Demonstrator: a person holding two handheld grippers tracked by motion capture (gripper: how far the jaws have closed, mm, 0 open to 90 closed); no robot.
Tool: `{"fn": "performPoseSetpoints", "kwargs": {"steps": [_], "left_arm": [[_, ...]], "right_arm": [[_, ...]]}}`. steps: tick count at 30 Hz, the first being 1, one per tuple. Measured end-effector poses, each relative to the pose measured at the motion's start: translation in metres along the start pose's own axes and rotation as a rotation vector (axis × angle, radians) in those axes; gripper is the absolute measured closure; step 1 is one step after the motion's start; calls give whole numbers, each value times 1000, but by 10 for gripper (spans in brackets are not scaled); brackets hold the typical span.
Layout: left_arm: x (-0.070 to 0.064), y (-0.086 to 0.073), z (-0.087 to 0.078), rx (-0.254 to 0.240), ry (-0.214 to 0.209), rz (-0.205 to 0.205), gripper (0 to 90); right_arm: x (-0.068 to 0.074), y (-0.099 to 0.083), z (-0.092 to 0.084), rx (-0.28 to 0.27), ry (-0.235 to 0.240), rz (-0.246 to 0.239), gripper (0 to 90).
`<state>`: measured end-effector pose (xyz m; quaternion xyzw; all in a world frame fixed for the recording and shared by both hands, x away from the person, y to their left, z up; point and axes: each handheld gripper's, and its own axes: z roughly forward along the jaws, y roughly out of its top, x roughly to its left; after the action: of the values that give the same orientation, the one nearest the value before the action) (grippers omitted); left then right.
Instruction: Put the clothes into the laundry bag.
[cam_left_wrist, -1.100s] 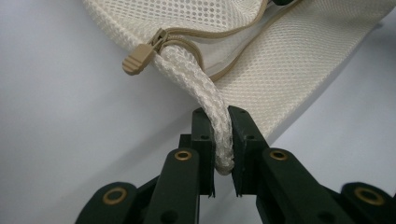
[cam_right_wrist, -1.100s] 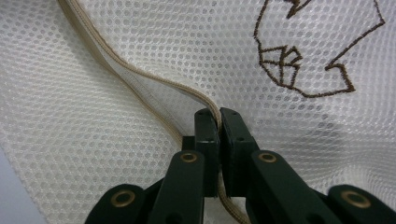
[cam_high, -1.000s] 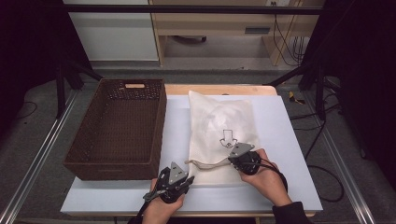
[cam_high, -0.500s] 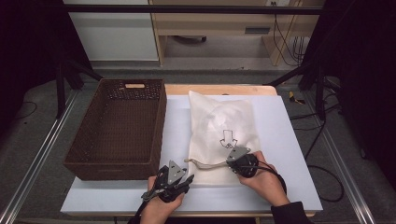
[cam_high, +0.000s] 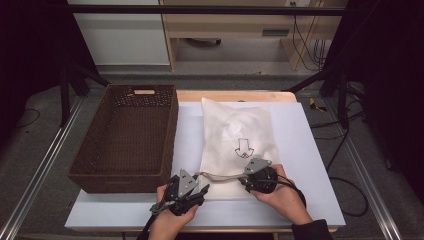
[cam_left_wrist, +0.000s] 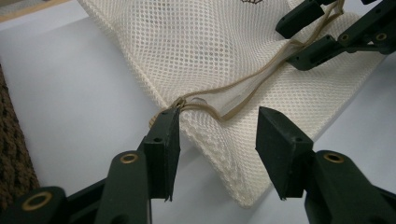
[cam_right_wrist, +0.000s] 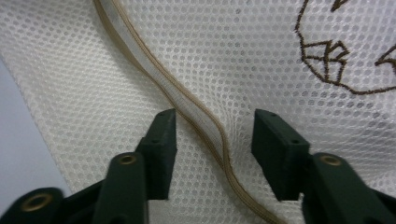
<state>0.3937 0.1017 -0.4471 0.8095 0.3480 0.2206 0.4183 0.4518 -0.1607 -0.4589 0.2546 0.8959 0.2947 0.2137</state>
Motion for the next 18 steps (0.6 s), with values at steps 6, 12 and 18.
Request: {"fn": "performPoseSetpoints", "kwargs": {"steps": [6, 12, 18], "left_arm": [[-1, 1, 0, -8, 0, -7, 433], [-1, 2, 2, -2, -11, -4, 381], [-1, 5, 1, -23, -30, -11, 312]], "right_arm": [[2, 1, -1, -19, -2, 26, 308], [4, 4, -5, -58, -7, 6, 215], [-1, 4, -11, -83, -7, 10, 159]]}}
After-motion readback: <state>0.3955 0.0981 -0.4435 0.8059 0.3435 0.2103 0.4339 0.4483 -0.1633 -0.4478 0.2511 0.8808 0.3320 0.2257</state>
